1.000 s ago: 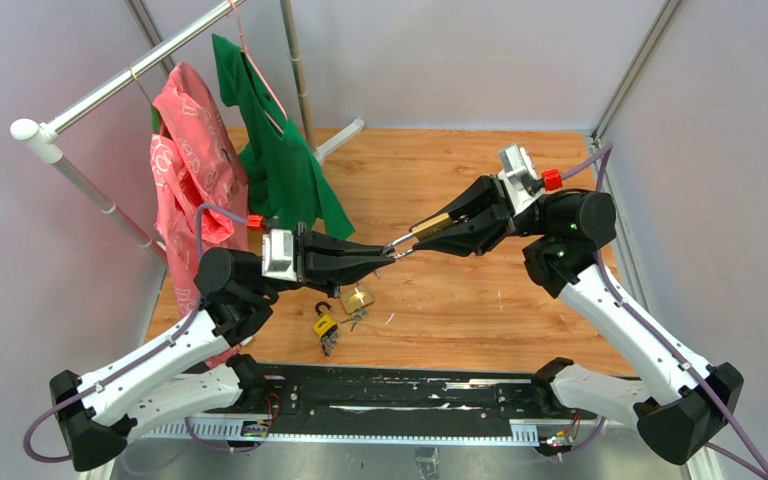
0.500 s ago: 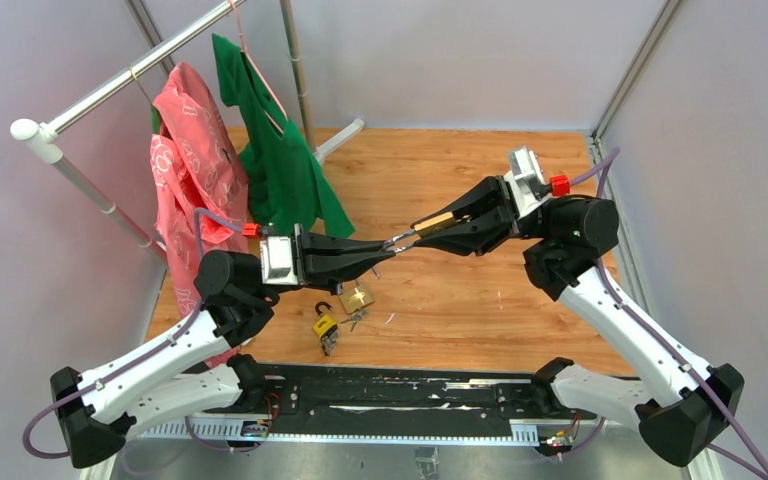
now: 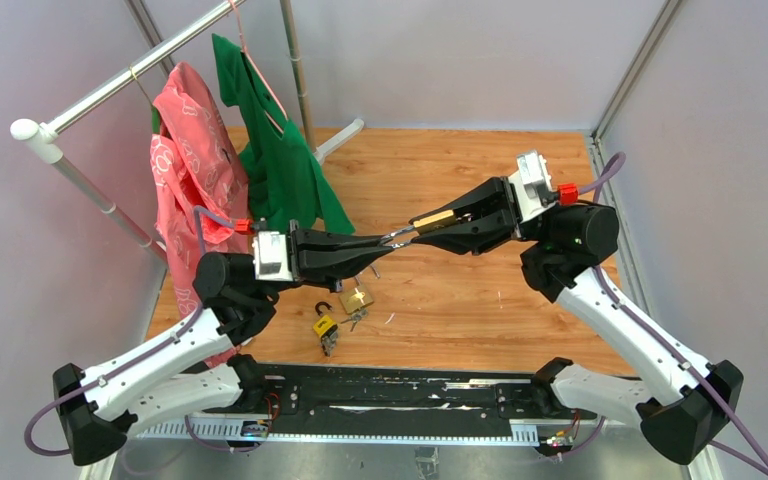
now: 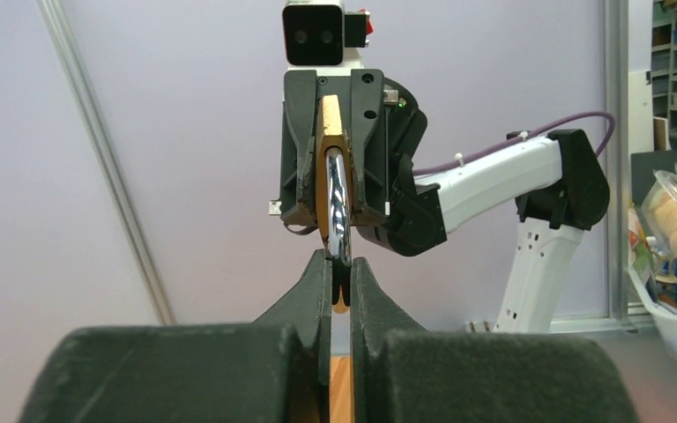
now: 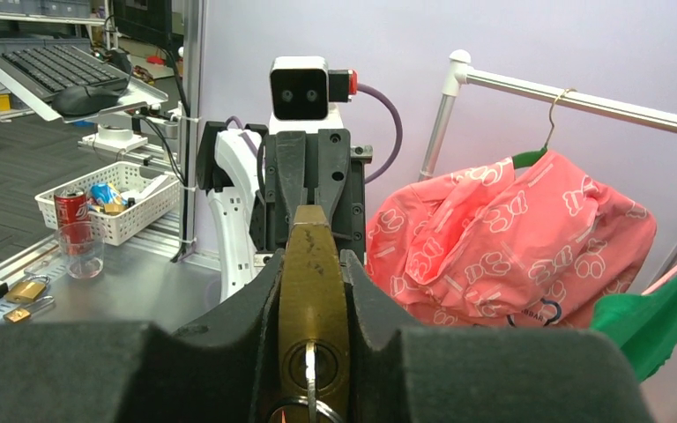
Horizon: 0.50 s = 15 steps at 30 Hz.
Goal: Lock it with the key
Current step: Lock the lock.
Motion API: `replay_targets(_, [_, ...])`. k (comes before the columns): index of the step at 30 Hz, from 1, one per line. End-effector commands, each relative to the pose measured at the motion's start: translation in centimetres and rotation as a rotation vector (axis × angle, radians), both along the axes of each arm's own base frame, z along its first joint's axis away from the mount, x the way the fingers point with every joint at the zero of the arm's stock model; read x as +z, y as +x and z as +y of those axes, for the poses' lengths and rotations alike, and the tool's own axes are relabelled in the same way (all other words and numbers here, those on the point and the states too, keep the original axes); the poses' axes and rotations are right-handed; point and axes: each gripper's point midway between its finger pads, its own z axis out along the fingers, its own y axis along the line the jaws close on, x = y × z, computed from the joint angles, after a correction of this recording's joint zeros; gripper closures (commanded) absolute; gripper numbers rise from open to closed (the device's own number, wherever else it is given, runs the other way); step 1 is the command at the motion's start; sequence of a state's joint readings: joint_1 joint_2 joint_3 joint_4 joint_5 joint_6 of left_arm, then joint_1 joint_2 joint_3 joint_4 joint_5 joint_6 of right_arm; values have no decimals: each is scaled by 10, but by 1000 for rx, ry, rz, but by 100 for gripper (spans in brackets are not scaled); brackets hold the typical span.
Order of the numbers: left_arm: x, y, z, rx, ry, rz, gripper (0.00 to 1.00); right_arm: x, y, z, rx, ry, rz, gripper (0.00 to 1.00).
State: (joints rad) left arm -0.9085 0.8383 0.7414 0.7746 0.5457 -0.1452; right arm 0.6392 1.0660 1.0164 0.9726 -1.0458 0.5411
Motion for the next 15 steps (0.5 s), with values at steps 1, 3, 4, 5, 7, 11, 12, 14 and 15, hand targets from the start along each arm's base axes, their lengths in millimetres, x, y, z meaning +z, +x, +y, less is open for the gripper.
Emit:
replay_targets(1, [-4,-52,-16,-265,47,-59,100,-48,53,39,-76,-89,208,100])
replay_targets(3, [-2,-50,-15,-236,32,-97,100,-53,54,41,-75,-90,217,100])
replay_targets(4, [-1,-48,-14,-212,24,-123,100,-57,54,41,-79,-99,226,100])
replay_targets(5, [1,-45,-13,-183,13,-147,100,-60,53,42,-79,-104,230,100])
replay_targets(7, [4,-38,-12,-122,-7,-181,100,-64,52,42,-85,-107,240,100])
replay_targets(11, [15,-26,-10,-45,-67,-184,100,-71,55,45,-93,-113,259,100])
replay_targets(12, [16,-29,-10,-62,-76,-180,100,-72,56,46,-94,-110,261,100])
replay_targets(14, [12,-34,-13,-89,-68,-166,100,-71,57,48,-93,-102,264,100])
replay_targets(15, [8,-38,-15,-107,-60,-161,100,-69,57,49,-91,-95,263,100])
